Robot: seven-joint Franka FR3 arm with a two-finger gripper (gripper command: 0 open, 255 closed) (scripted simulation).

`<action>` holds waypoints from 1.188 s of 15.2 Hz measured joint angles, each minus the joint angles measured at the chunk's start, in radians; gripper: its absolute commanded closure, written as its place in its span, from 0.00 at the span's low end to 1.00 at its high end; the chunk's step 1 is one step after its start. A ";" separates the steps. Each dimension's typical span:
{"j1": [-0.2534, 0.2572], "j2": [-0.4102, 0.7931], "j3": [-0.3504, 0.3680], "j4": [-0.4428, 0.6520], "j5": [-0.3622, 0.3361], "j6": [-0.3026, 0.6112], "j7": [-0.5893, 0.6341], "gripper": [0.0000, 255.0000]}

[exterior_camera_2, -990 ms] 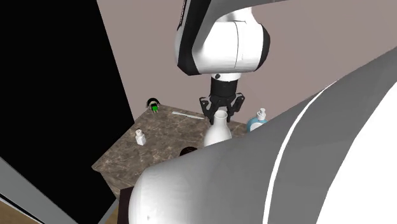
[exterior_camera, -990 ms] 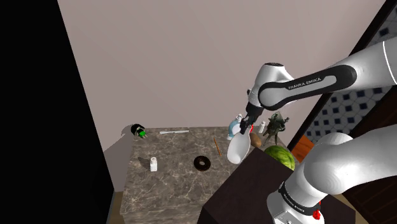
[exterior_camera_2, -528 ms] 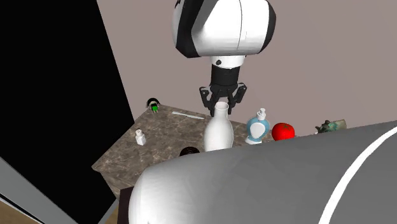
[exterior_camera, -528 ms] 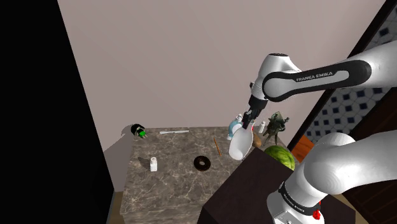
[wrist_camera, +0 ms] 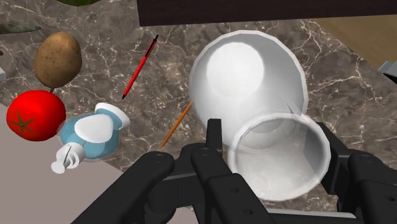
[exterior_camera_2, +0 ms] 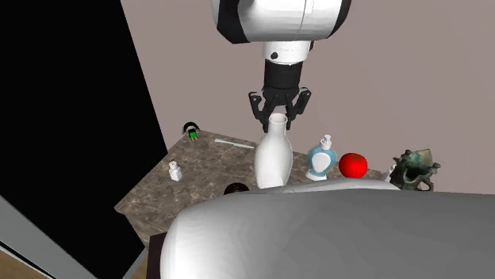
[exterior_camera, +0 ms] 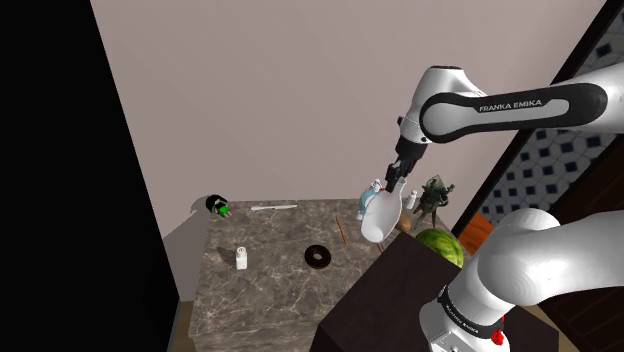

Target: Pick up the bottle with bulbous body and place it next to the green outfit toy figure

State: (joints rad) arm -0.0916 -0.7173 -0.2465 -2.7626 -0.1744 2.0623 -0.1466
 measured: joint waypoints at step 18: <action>0.019 -0.033 0.040 0.213 0.037 -0.247 0.005 1.00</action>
State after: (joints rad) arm -0.0727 -0.7507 -0.2062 -2.5494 -0.1371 1.8155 -0.1417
